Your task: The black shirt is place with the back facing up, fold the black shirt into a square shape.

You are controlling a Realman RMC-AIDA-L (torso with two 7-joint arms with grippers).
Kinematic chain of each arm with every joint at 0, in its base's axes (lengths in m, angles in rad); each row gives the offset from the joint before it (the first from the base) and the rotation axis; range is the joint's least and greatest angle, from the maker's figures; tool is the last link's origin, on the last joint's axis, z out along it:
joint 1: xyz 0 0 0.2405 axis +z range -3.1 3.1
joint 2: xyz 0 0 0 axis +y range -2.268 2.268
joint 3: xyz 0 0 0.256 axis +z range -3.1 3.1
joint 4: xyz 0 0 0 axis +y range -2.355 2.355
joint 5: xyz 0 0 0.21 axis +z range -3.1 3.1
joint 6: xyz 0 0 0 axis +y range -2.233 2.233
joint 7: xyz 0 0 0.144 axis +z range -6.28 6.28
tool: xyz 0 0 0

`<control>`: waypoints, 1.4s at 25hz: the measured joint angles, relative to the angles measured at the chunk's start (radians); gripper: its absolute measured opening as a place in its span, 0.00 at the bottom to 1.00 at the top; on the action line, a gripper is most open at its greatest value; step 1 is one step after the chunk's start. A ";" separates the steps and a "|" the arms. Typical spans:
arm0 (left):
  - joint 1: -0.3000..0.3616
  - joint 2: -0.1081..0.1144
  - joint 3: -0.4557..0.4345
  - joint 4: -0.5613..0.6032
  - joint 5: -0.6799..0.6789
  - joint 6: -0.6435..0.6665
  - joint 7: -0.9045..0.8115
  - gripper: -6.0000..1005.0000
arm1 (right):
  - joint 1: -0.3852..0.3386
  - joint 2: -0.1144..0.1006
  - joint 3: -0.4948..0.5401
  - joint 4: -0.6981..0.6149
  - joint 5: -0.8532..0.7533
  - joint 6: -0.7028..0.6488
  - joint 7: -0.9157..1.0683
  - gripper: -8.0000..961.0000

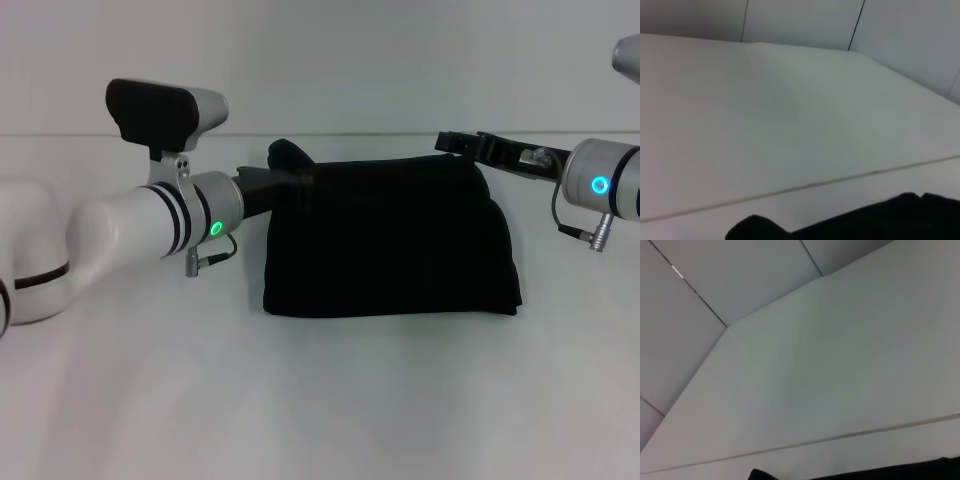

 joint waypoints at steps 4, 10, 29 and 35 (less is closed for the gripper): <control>0.000 -0.001 -0.004 -0.012 -0.004 -0.013 0.019 0.12 | 0.003 0.003 0.000 0.002 0.001 -0.006 0.000 0.61; 0.000 -0.001 -0.004 -0.027 -0.004 -0.044 0.042 0.02 | -0.002 0.004 -0.006 0.003 0.022 -0.010 -0.001 0.61; 0.009 0.001 -0.007 -0.029 -0.004 -0.104 0.043 0.01 | -0.009 0.004 -0.003 0.000 0.035 -0.015 -0.004 0.61; 0.049 0.005 -0.020 0.052 -0.004 -0.091 -0.001 0.01 | -0.009 0.002 0.001 -0.005 0.035 -0.014 -0.005 0.61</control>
